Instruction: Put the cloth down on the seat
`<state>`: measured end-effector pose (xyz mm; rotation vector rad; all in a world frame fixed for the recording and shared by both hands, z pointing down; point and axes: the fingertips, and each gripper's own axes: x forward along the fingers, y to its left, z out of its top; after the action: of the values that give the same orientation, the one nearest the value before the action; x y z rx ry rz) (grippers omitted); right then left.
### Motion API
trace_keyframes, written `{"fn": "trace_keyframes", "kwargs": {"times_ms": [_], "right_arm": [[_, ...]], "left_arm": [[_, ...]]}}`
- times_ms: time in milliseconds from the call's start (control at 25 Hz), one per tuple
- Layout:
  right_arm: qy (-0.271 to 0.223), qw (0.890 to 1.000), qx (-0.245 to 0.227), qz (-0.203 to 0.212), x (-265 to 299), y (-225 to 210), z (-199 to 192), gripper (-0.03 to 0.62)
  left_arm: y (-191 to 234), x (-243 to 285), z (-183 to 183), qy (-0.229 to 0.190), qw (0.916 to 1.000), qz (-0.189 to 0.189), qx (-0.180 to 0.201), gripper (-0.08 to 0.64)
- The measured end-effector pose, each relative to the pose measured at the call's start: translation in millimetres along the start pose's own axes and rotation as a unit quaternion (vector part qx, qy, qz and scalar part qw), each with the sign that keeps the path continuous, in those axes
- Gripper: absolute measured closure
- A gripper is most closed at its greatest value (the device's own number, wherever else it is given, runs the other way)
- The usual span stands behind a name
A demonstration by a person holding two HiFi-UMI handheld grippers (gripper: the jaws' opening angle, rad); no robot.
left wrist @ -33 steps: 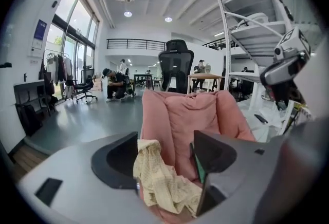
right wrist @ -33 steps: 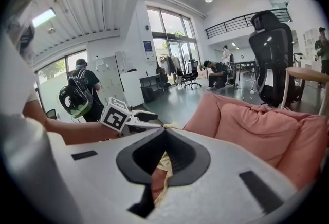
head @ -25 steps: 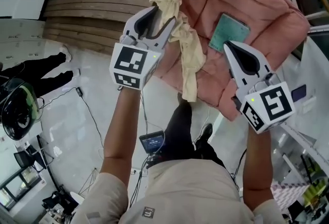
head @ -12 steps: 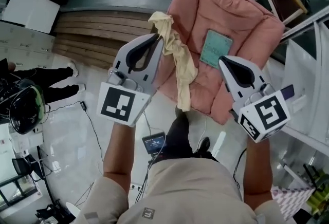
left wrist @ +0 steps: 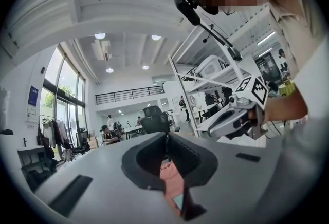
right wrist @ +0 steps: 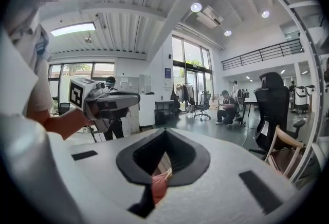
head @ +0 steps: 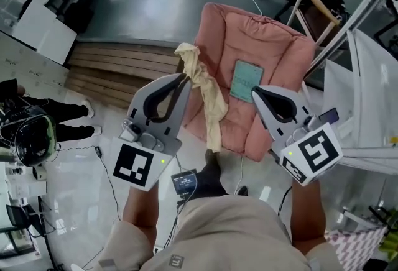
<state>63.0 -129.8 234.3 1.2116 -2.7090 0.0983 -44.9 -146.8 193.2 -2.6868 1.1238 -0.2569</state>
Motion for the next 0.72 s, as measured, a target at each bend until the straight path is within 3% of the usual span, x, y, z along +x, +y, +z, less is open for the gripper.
{"fn": "trace_keyframes", "kwargs": {"times_ms": [280, 720], "right_arm": [[-0.009, 0.999, -0.037, -0.010, -55.4, 36.2, 21.7, 0.603], [-0.025, 0.999, -0.046, -0.009, -119.2, 78.5, 27.6, 0.603]], "left_arm": [[-45.2, -45.1, 42.6, -0.032, 0.9994, -0.005, 0.010, 0.540], [-99.6, -93.3, 64.4, -0.042, 0.9991, -0.005, 0.007, 0.540]]}}
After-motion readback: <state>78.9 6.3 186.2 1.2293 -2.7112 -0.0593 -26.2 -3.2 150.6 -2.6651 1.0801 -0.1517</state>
